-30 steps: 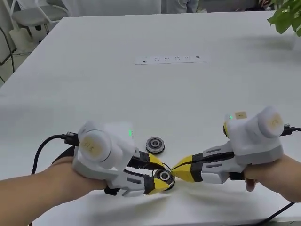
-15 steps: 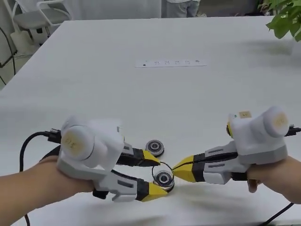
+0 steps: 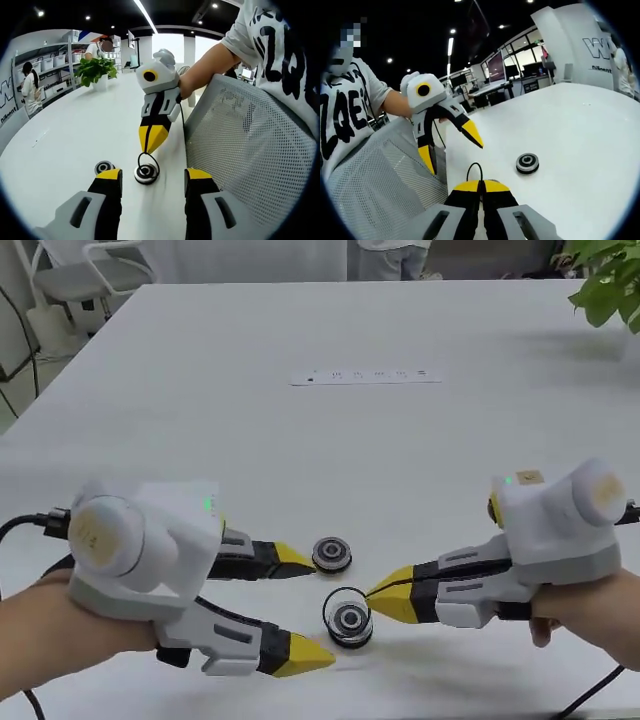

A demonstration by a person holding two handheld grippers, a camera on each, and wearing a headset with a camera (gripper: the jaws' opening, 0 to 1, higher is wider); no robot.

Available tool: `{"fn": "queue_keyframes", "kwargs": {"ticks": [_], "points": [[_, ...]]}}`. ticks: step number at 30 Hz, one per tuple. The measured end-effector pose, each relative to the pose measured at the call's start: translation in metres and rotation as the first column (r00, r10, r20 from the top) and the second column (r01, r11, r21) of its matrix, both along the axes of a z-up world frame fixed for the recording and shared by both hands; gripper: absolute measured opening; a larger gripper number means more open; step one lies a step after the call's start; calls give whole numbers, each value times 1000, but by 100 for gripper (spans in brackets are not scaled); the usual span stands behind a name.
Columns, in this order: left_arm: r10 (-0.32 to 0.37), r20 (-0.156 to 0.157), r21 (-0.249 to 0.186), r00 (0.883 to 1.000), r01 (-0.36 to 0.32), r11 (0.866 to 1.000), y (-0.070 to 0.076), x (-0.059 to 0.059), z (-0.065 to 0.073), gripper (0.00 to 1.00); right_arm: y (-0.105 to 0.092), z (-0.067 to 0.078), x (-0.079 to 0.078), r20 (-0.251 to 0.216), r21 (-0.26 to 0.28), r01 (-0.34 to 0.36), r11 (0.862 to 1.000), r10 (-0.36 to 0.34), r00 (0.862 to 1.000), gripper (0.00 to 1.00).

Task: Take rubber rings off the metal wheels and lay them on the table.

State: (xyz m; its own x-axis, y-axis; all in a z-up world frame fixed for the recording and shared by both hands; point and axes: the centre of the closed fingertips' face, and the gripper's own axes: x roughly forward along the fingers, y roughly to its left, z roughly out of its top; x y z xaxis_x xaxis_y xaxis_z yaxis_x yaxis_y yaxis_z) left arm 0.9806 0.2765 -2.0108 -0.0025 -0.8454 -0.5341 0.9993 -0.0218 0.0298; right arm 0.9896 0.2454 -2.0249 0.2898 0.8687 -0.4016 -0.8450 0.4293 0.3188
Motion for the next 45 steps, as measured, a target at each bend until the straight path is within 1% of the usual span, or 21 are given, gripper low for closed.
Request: {"fn": "queue_keyframes", "kwargs": {"ticks": [3,7,11,16,17,21,25,29,31,37,40,45], "points": [[22,-6,-15,1000,-22,1000,6,2,4,49,1,2,1,2,2,1,1000,-1,1000,0],[48,-12,-37,999,-49,998,11,4,9,54,4,4,2,5,2,-5,1000,5,1000,0],[77,-15,-48,997,-78,996,18,7,13,58,9,6,3,7,3,-16,1000,16,1000,0],[107,-16,-56,994,-107,993,27,9,14,63,19,9,7,10,4,-35,999,35,999,0],[113,-20,-54,993,-114,992,29,10,13,64,21,9,8,11,4,-39,999,38,999,0],[131,-20,-53,991,-132,990,34,11,12,68,29,9,10,16,-3,-54,999,54,998,0],[152,-18,-59,988,-153,986,40,13,13,72,37,6,14,20,-6,-62,998,62,998,0],[171,-25,-54,985,-172,984,46,16,11,74,44,3,20,22,-12,-72,997,72,997,0],[177,-23,-54,984,-178,983,48,16,10,74,47,2,21,27,-19,-78,997,78,997,0],[192,-32,-58,981,-194,979,53,18,9,76,54,-7,26,14,-35,-84,996,85,996,0],[195,-31,-53,980,-197,979,55,18,7,76,58,-12,27,8,-45,-86,995,87,996,0],[204,-35,-52,978,-205,977,58,19,7,76,65,-20,29,8,-75,-87,993,88,996,0]]}}
